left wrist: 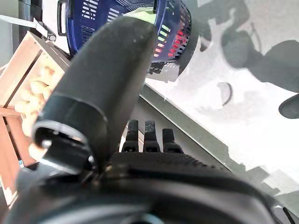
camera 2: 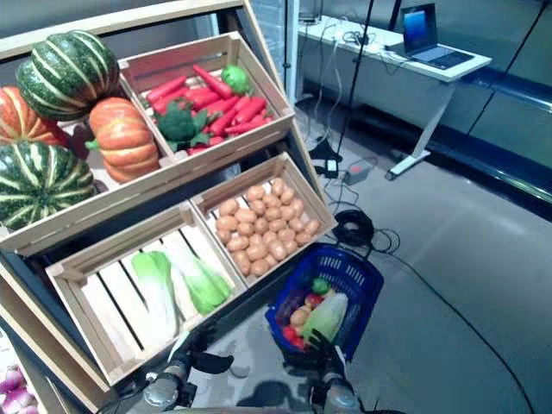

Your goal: Put vegetables into the basket

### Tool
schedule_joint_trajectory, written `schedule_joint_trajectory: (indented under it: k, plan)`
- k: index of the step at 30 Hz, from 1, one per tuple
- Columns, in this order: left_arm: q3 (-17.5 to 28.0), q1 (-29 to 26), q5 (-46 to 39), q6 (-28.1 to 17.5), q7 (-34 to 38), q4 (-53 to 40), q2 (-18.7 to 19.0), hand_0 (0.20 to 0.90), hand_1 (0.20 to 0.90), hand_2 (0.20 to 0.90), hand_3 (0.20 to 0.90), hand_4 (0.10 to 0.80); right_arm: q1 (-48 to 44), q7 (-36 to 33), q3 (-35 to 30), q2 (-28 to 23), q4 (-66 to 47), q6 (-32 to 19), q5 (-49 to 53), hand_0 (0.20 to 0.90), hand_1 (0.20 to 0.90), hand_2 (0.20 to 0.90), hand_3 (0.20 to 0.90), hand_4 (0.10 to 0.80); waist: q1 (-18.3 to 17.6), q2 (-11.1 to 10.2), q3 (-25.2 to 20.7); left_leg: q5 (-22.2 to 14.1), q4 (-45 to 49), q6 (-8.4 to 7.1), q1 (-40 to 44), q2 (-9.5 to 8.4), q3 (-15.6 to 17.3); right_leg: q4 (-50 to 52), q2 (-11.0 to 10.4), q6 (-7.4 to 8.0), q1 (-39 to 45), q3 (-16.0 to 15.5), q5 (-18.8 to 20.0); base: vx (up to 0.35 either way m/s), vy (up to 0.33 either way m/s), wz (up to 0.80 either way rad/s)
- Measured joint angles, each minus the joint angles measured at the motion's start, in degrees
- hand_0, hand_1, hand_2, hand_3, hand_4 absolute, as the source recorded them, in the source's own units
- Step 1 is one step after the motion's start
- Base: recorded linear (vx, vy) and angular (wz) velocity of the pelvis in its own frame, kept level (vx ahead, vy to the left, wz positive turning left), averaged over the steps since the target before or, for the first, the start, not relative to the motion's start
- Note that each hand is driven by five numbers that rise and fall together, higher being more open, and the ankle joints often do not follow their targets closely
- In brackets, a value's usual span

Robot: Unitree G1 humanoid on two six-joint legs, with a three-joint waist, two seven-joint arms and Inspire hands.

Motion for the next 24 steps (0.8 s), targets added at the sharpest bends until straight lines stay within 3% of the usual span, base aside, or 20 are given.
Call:
schedule_joint_trajectory:
  k: [4, 17, 24]
  plan:
    - [0.0, 0.0, 0.0, 0.0, 0.0, 0.0, 0.0, 0.900, 0.900, 0.900, 0.900, 0.800, -0.7, -0.1, 1.4, -1.1, -0.7, -1.7, -5.7, 0.900, 0.900, 0.900, 0.900, 0.800, 0.2, 0.0, 0.0, 0.0, 0.0, -0.02, -0.1, 0.00, -0.1, 0.0, 0.0, 0.00, 0.0, -0.1, 0.0, 0.000, 0.000, 0.00]
    - [0.1, 0.0, 0.0, -0.2, -5.1, -0.9, 0.8, 0.900, 0.900, 0.900, 0.900, 0.800, -1.0, -0.1, 1.3, -1.7, -2.3, -1.7, -5.4, 0.900, 0.900, 0.900, 0.900, 0.800, 1.4, -1.0, 0.9, 0.2, 0.0, -0.03, -0.1, -0.05, -0.9, -0.1, 0.0, 0.01, 0.6, -0.3, 0.0, -0.001, -0.004, 0.01]
    - [0.0, 0.2, 0.0, -4.0, -4.6, -7.5, 2.6, 0.900, 0.900, 0.900, 0.900, 0.800, -1.0, -0.2, 0.9, -2.0, -2.9, -1.7, -5.1, 0.900, 0.900, 0.900, 0.900, 0.800, 1.4, -0.8, 1.5, 0.3, 0.0, -0.02, -0.1, -0.09, -1.1, -0.2, 0.0, 0.01, 0.7, -0.3, 0.0, 0.000, 0.000, 0.00]
